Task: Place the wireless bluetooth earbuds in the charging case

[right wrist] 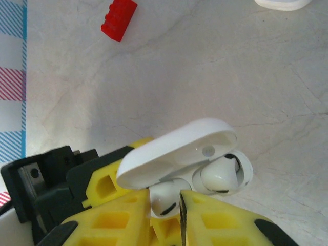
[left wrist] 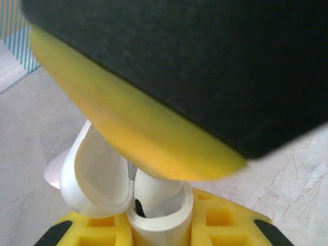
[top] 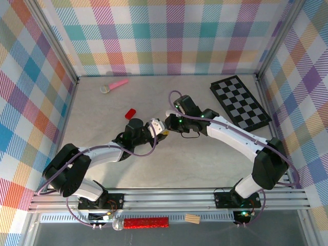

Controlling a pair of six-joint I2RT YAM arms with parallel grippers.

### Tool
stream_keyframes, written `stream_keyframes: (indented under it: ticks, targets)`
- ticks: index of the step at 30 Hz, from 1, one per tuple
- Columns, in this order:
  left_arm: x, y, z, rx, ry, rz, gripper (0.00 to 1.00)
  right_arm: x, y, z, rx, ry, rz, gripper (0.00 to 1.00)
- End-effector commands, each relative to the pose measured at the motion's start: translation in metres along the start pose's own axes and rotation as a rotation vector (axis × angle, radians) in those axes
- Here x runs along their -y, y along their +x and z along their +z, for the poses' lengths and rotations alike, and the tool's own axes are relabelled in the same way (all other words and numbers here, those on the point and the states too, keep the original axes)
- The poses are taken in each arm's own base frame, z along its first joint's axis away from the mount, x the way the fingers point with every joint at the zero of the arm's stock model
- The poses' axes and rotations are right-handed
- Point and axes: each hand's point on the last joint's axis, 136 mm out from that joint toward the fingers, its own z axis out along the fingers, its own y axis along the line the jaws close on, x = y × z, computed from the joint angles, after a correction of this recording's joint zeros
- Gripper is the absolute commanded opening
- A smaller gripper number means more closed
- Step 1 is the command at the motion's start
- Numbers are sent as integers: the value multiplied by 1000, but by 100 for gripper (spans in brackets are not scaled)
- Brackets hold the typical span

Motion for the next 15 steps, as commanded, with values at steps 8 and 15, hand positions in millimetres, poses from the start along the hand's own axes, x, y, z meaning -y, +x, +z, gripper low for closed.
stream_keyframes:
  ticks: [8,15]
  targets:
    - [-2,-27,-7,71,-15,64,0,-16,-1,-6,-52,-85,-85,26]
    - [-4,-26,-9,77,-27,60,0,-18,-10,-42,72,-134,-146,35]
